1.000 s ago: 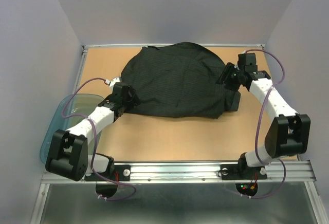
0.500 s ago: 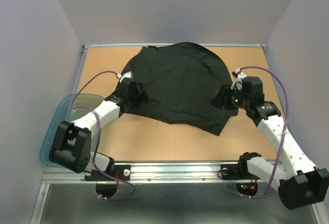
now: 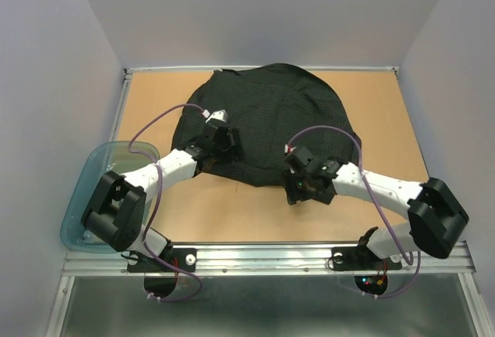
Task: Fold and stack the long sleeve shirts
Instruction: Flatten the shirt out
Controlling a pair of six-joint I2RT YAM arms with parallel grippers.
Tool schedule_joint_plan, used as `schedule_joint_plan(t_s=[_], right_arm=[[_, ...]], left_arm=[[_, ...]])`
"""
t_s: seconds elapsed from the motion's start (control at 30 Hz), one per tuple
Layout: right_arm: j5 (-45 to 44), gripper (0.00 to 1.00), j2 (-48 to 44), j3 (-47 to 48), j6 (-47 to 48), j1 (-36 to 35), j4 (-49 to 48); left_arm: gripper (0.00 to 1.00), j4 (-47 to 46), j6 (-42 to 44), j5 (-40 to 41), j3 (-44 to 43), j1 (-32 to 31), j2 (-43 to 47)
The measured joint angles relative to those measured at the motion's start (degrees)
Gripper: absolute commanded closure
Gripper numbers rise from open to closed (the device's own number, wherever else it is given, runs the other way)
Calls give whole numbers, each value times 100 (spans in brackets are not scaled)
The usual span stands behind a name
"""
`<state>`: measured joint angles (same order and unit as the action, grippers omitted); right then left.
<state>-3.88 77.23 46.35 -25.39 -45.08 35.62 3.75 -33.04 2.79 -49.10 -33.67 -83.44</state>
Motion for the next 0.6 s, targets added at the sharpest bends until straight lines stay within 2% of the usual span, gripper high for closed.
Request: schedule_joint_plan(t_s=[0.23,0.43,0.53,0.57,0.6], right_arm=[[-1410,37,940,531,317,-188,79],[-1867,39,1427,748,529,-188,162],[-1869,63,1626,863,612,-190,177],[-1864,84,1659,885,651,-190,153],[-1858,94,1692,905,697,-190,164]], left_arm=[[15,42,66,48,179,0,289],[15,50,118,42,317,0,531],[14,59,140,24,396,-2,588],[14,50,151,22,428,-4,610],[14,52,157,7,463,-7,643]])
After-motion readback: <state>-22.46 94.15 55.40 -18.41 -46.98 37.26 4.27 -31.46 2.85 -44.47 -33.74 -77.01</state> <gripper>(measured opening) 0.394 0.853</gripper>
